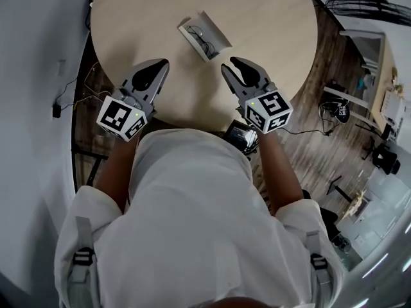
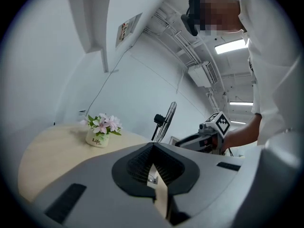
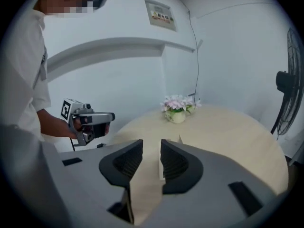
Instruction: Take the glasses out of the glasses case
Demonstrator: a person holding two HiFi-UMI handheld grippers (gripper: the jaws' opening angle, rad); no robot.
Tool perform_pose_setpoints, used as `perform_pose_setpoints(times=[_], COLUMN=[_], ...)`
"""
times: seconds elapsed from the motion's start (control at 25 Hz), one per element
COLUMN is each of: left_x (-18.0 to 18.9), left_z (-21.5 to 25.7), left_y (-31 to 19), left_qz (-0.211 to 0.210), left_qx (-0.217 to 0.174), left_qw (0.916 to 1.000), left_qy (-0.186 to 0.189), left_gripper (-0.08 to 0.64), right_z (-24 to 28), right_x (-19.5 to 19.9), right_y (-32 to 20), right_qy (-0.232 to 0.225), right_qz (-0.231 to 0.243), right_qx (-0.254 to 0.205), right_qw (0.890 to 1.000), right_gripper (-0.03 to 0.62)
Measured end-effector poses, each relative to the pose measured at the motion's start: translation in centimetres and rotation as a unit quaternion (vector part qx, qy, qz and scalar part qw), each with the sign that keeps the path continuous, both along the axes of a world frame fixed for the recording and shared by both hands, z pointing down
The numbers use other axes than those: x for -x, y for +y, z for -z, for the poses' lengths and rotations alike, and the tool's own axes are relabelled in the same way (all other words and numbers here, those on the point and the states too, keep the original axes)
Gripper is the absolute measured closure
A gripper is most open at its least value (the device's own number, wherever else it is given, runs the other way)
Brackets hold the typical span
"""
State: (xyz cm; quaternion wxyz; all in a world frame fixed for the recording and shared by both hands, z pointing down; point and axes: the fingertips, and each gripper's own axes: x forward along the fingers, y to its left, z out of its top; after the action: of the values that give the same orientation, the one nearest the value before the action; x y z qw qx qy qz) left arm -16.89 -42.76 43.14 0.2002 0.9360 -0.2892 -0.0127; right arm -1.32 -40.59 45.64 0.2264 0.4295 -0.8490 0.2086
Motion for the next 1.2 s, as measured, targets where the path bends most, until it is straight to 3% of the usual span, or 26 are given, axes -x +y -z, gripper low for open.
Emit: perform_pose_setpoints(times=[0.2,0.4,0.72,1.2], left_x=[0.2,0.2,-0.4,0.8], left_z=[-3.3,-6.4,-9.5,-11.8], left_y=[-1.0,-2.0,-1.7,-1.2], left_qz=[-0.035,-0.024,-0.025,-0.022], left_qx=[0.005,0.028,0.063,0.086], left_qw=[0.9994,0.9993,0.9977,0.9959], left_qy=[0.0,0.001,0.006,0.017], left_gripper=[0.548,0.548,0.548,0.548], right_z=[-4.2,-8.6,-14.7,-18.7], right_x=[0.9,1.5,1.9,1.4], right_y=[-3.4,-6.3,-8.6,-9.0], right_qy=[0.04,0.084,0.131,0.178], right_qz=[0.004,0.037,0.036,0.028], right_qx=[0.057,0.119,0.208,0.266], right_qw=[0.998,0.989,0.969,0.947], right_gripper=[0.486,0.486,0.489,0.52])
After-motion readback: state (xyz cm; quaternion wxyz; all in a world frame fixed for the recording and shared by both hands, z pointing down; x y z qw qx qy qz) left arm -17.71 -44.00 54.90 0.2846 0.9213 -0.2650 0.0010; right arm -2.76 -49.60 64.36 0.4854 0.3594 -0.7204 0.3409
